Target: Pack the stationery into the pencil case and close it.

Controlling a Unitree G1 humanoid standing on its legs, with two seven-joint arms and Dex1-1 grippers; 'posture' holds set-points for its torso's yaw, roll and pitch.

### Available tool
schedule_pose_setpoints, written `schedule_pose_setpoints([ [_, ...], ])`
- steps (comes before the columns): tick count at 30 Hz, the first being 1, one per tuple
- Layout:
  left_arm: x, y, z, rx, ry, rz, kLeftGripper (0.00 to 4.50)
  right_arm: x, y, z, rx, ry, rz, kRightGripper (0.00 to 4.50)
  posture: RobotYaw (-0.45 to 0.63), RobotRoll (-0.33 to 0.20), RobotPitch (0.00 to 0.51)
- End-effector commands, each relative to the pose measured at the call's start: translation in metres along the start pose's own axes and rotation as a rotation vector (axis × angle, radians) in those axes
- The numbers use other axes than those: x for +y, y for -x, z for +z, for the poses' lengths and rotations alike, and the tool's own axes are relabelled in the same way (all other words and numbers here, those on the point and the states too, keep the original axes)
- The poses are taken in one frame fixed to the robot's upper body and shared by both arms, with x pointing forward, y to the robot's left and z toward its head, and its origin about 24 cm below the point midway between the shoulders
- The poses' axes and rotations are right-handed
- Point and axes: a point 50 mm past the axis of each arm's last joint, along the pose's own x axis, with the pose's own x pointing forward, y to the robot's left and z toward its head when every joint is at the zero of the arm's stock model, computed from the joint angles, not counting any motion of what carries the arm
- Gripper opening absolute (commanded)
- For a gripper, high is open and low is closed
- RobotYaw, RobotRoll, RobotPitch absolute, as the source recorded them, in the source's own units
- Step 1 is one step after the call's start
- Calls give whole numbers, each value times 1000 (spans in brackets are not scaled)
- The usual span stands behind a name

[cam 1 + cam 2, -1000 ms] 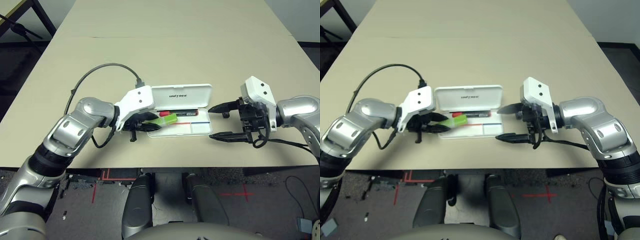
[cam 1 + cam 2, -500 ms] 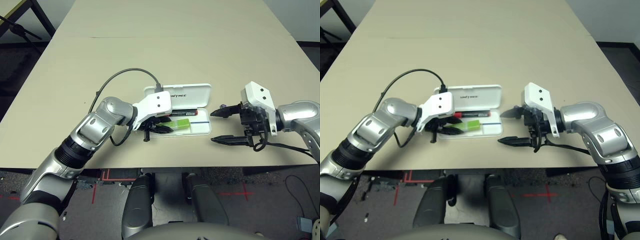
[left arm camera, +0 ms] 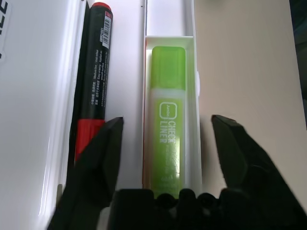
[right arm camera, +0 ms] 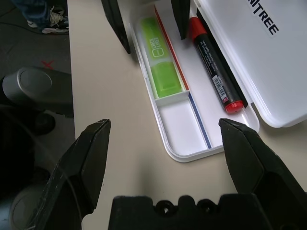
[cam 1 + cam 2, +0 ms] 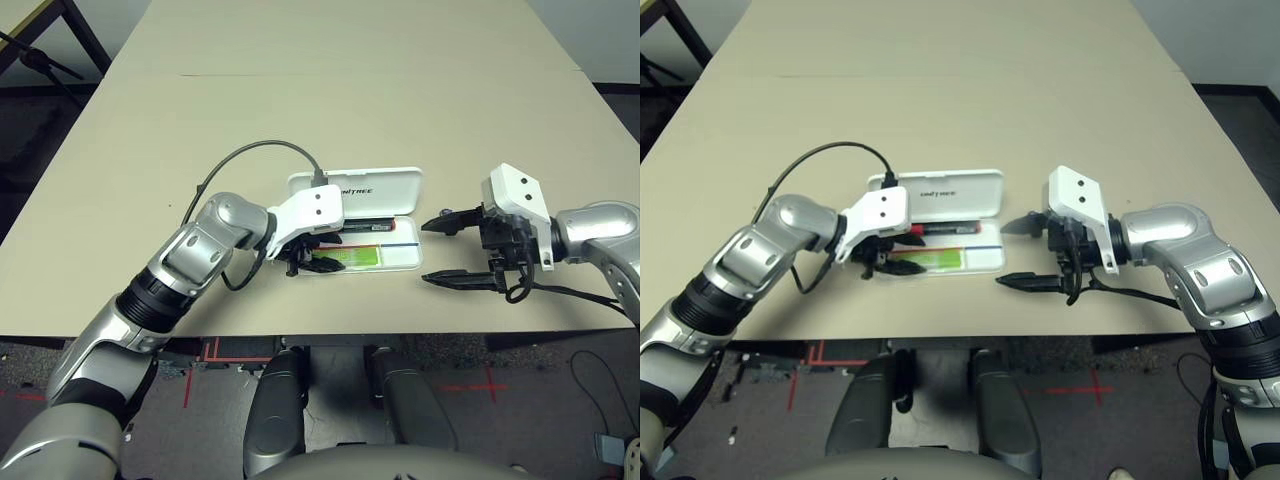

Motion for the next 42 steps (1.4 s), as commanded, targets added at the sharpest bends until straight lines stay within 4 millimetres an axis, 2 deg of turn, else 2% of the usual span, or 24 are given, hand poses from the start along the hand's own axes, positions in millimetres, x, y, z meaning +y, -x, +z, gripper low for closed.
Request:
schedule_pose_setpoints([
  [1,-6,15,-2,-13,10,8,4493,0,3,0,9,7,3,4500,-8,0,222],
  [10,-17,69,-3,-61,29,81,4493,-2,7,0,21,-4,-5,4500,4,0,213],
  [18,-26,96,5,-169,34,116,4493,-8,10,-3,18,-28,-27,4500,21,0,204],
  [25,-32,96,9,-197,35,116,4493,-15,23,-1,63,-169,-186,4500,28,0,200],
  [31,-34,90,5,-177,31,108,4493,-11,36,3,147,-259,-442,4500,28,0,200],
  [34,-33,87,5,-179,30,102,4493,-8,37,3,198,-320,-550,4500,2,0,205],
  [38,-32,83,5,-182,23,93,4493,-18,31,-2,223,-426,-747,4500,-8,0,209],
  [42,-32,80,6,-184,17,87,4493,-20,24,-3,227,-492,-811,4500,-13,0,211],
])
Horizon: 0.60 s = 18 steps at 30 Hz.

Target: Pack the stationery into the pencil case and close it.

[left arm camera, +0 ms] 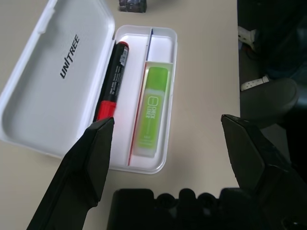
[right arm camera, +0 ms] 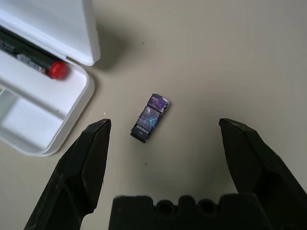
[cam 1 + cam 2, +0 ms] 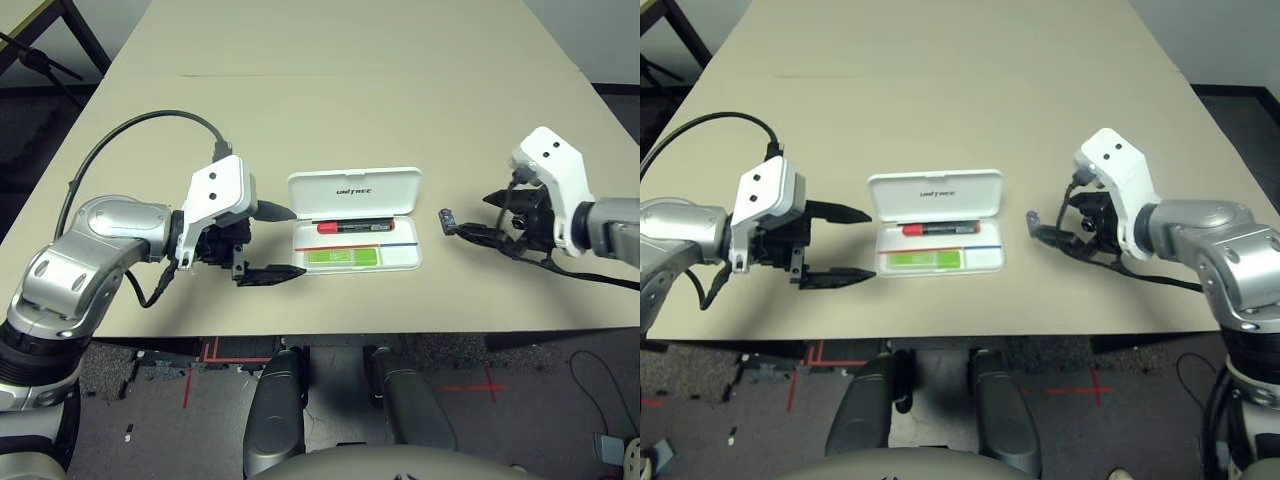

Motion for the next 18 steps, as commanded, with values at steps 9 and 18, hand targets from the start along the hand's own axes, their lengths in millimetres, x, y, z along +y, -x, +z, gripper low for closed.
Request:
schedule_pose_setpoints([
  [9,-5,-10,-4,17,-29,-24,4493,26,-22,1,50,-161,-111,4500,2,0,207],
  [18,-7,-9,-5,22,-30,-15,4493,27,-31,-4,76,-167,-116,4500,15,0,206],
])
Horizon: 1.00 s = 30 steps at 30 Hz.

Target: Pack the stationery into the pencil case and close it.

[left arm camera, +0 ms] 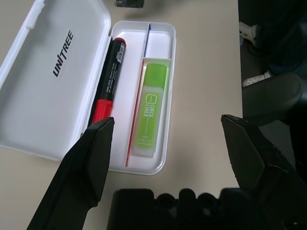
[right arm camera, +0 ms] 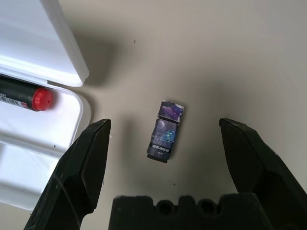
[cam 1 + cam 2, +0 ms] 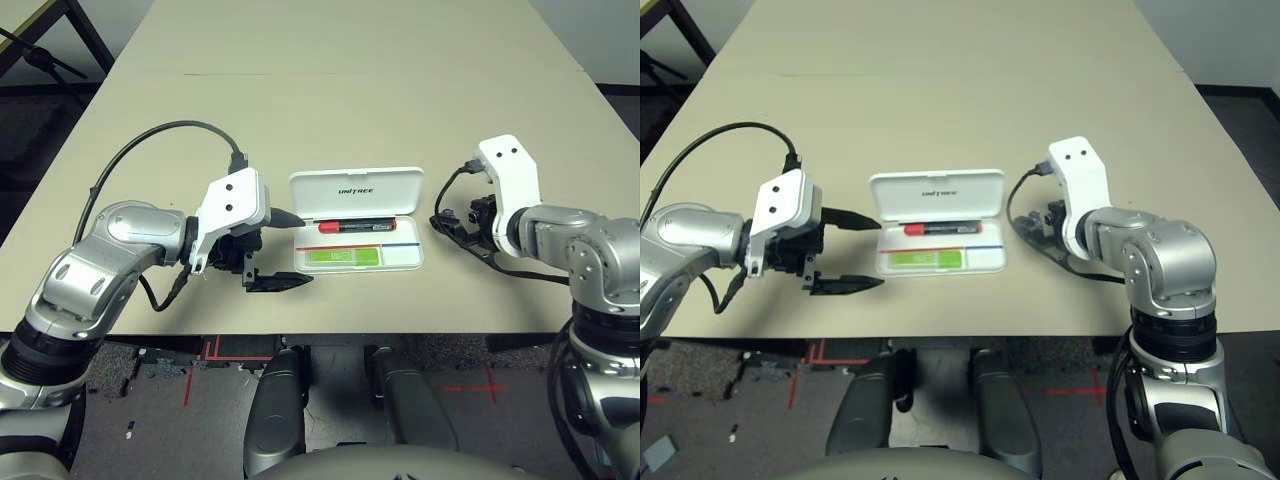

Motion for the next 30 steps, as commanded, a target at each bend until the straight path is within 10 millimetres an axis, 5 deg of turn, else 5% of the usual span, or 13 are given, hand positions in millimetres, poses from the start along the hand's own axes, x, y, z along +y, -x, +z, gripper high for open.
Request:
schedule_pose_setpoints([
  [1,-5,-2,-1,10,-12,-9,4493,1,-6,-6,31,0,-5,4500,15,0,206],
  [16,-8,-2,-2,15,-8,-14,4500,5,-27,-23,87,11,20,4434,34,0,210],
  [21,-9,-3,-3,18,-8,-17,4500,3,-28,-28,89,13,15,3218,31,0,210],
  [28,-9,-5,-3,19,-10,-27,4500,-4,-24,-30,90,37,9,573,21,0,210],
  [30,-9,-5,-3,20,-10,-29,4500,-8,-22,-29,85,58,5,318,21,0,210],
])
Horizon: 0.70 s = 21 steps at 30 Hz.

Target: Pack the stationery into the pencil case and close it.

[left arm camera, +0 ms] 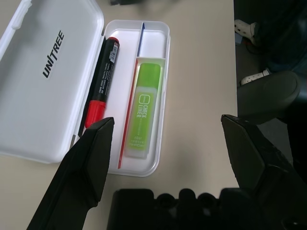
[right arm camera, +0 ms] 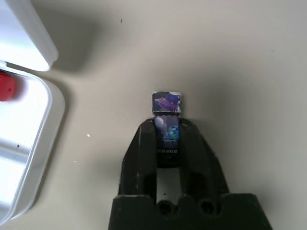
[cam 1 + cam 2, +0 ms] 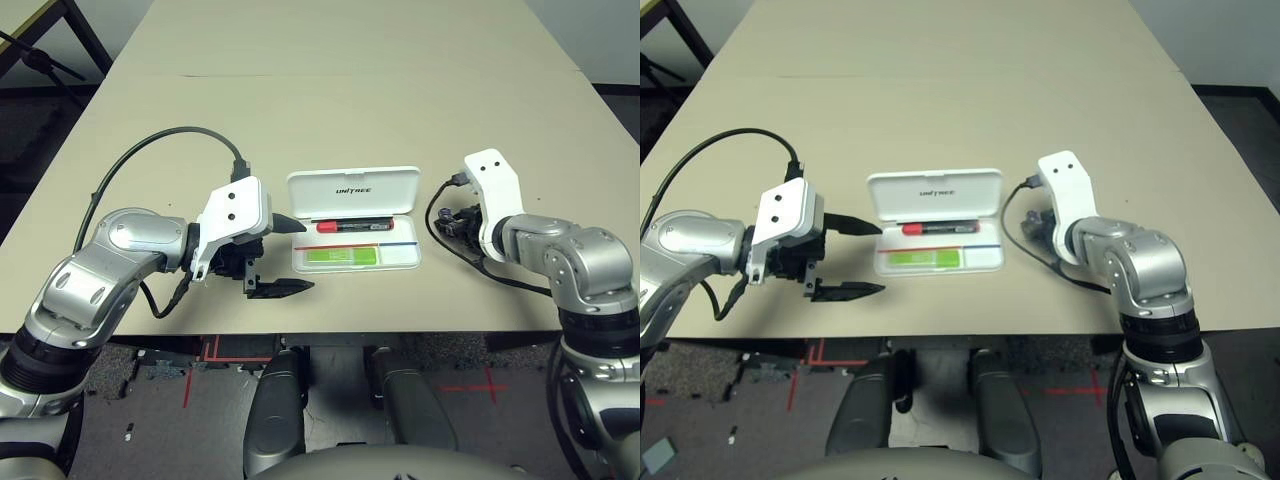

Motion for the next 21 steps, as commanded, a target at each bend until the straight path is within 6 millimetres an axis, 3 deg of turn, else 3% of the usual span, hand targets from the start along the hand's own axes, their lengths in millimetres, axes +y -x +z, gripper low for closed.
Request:
schedule_pose_setpoints([
  [1,-3,-3,-1,14,-5,-24,4500,-4,-2,-12,61,27,13,318,21,0,210],
  [8,-3,-4,-2,18,-6,-35,4500,-23,15,-9,-8,305,104,318,7,0,204],
  [14,-2,-4,-2,21,-7,-43,4500,-39,33,2,-85,480,331,318,-4,0,206],
  [21,-1,-5,-2,21,-4,-48,4500,-45,49,13,-192,582,603,318,-3,0,206],
])
